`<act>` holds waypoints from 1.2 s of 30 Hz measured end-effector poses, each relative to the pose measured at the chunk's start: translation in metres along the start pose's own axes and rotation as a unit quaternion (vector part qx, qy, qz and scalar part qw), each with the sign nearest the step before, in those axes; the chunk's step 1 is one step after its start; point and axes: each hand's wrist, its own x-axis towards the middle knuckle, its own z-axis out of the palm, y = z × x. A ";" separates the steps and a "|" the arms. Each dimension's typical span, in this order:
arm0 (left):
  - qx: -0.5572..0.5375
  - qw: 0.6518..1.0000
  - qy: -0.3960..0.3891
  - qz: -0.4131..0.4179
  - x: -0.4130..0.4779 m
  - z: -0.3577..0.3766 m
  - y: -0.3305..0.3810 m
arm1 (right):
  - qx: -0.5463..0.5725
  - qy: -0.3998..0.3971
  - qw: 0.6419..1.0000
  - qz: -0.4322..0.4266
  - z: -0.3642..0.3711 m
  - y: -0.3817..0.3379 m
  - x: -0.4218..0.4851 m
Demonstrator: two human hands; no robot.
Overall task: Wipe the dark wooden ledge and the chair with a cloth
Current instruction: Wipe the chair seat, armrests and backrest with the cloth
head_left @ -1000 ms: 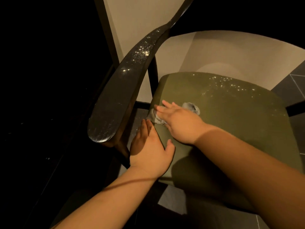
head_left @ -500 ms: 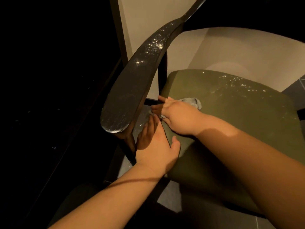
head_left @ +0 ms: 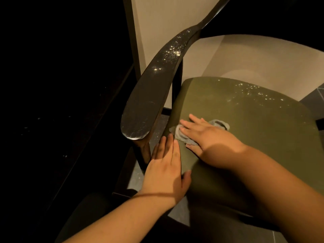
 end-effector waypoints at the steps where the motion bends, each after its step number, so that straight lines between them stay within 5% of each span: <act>1: 0.006 1.000 0.002 0.006 -0.002 -0.001 -0.001 | -0.014 0.002 1.000 0.023 -0.006 0.001 -0.008; 7: 0.030 0.999 0.006 0.022 -0.004 -0.003 -0.003 | -0.002 0.044 0.987 0.156 0.000 0.007 -0.009; 13: 0.018 0.998 -0.023 0.052 -0.013 -0.009 -0.008 | 0.053 0.141 0.986 0.065 0.011 0.010 0.057; 18: 0.042 0.996 -0.023 0.080 -0.038 -0.011 -0.021 | 0.065 0.126 0.990 -0.004 0.021 -0.013 0.048; 21: 0.039 0.994 -0.001 0.100 -0.048 -0.013 -0.029 | 0.051 0.051 0.995 -0.063 0.020 -0.027 0.024; 28: 0.015 0.997 0.031 0.076 -0.058 -0.016 -0.035 | -0.031 0.066 0.996 -0.045 0.003 0.014 0.030; 36: -0.039 0.997 0.038 0.049 -0.060 -0.017 -0.032 | 0.117 0.096 0.984 -0.093 0.045 -0.041 0.011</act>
